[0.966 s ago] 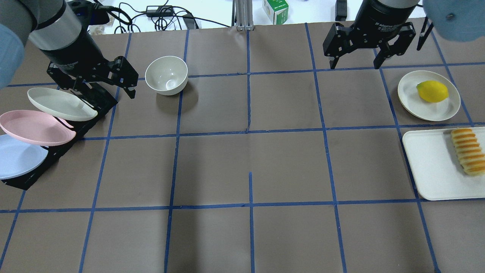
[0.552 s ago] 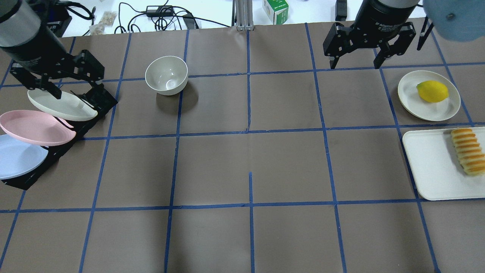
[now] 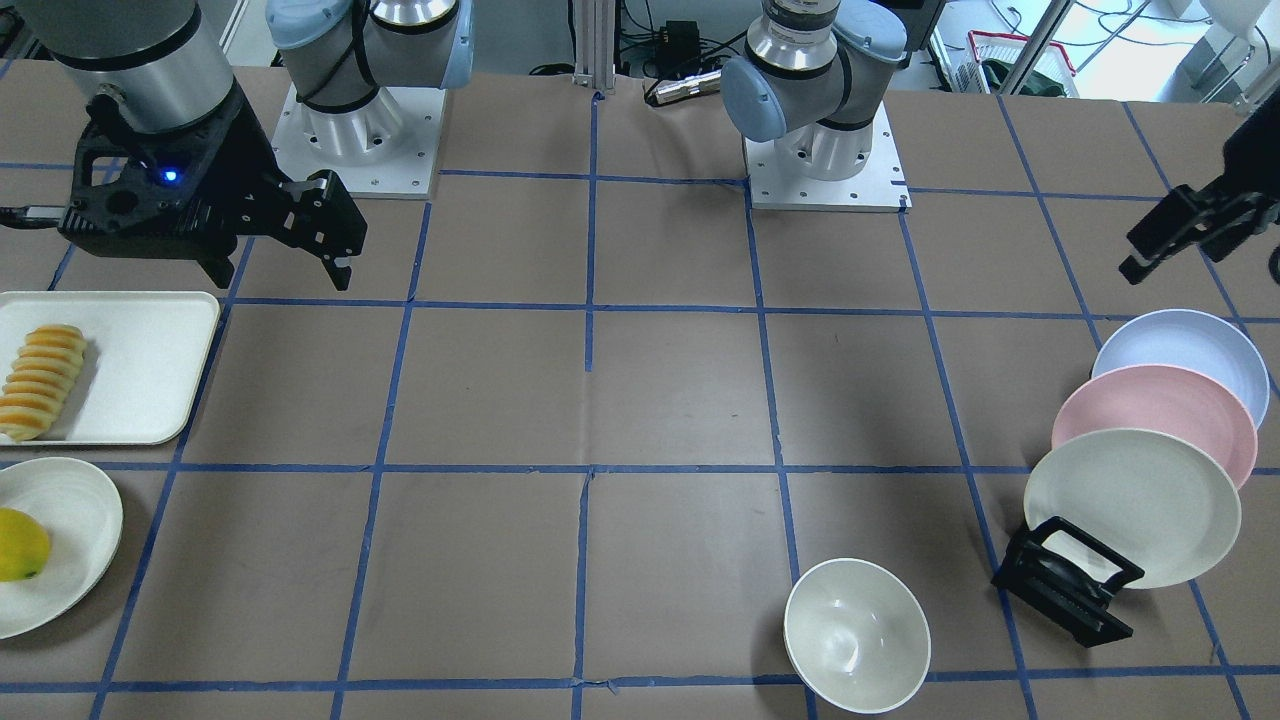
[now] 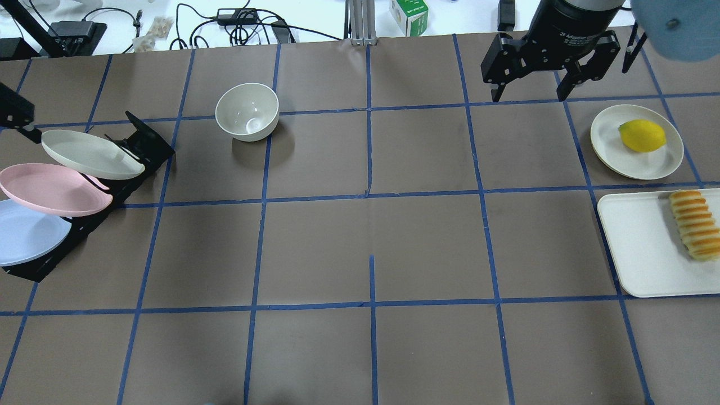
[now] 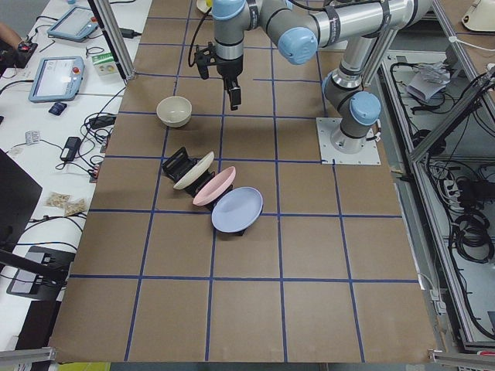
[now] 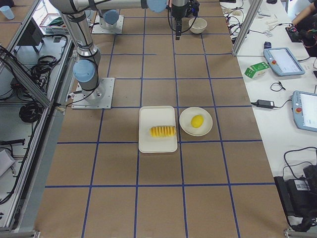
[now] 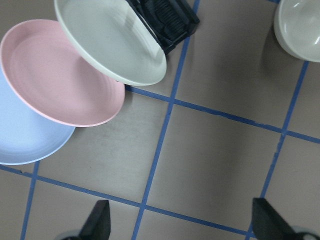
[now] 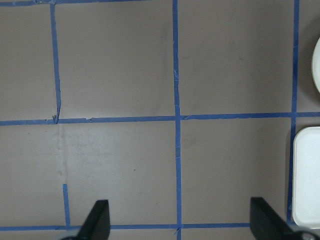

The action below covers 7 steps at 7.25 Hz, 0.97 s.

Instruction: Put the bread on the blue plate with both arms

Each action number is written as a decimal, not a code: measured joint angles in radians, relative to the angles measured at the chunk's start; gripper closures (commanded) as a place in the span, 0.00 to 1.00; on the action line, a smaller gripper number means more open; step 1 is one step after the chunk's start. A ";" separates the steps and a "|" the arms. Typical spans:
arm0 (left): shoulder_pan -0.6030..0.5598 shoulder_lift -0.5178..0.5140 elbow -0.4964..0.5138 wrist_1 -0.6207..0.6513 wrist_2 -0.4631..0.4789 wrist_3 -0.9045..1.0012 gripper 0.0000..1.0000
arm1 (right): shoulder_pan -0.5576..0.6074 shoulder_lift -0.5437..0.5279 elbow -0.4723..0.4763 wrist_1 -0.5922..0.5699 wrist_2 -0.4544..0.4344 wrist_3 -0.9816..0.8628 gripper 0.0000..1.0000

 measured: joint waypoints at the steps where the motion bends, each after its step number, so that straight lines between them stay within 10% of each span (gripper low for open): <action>1: 0.093 -0.008 -0.001 0.017 -0.003 0.108 0.00 | 0.000 0.000 0.000 0.000 0.000 0.000 0.00; 7: 0.420 -0.168 -0.019 0.166 -0.086 0.513 0.00 | 0.000 0.001 0.001 0.000 -0.008 0.005 0.00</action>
